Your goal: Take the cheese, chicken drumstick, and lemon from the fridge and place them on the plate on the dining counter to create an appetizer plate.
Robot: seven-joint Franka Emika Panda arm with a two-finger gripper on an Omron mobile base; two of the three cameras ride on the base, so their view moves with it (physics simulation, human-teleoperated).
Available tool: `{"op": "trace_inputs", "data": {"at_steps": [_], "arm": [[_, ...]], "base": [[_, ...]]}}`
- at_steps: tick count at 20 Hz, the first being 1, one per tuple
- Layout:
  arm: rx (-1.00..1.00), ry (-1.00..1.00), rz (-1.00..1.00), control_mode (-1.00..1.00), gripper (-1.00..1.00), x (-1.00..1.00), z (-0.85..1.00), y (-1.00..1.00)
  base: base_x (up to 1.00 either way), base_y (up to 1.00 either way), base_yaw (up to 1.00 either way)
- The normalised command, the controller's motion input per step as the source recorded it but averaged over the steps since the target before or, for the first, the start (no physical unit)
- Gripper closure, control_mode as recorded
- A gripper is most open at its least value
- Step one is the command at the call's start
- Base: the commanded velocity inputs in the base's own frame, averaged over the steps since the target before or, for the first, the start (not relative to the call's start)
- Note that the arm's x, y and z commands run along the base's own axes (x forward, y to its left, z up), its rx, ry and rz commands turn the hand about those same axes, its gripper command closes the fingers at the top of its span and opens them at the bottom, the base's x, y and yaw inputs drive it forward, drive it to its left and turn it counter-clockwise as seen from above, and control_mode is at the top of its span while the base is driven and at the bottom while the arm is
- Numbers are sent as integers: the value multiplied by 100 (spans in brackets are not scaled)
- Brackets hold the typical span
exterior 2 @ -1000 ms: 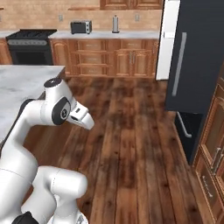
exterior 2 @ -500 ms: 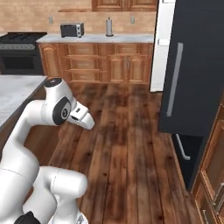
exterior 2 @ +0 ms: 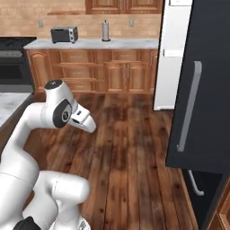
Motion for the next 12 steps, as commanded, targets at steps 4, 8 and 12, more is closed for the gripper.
{"op": "trace_inputs", "data": {"at_steps": [4, 8, 12], "arm": [[0, 0, 0, 100, -100, 0, 0, 0], [0, 0, 0, 100, -100, 0, 0, 0], [0, 0, 0, 100, -100, 0, 0, 0]], "base": [[100, 0, -31], [84, 0, -47], [65, 0, -55]]}}
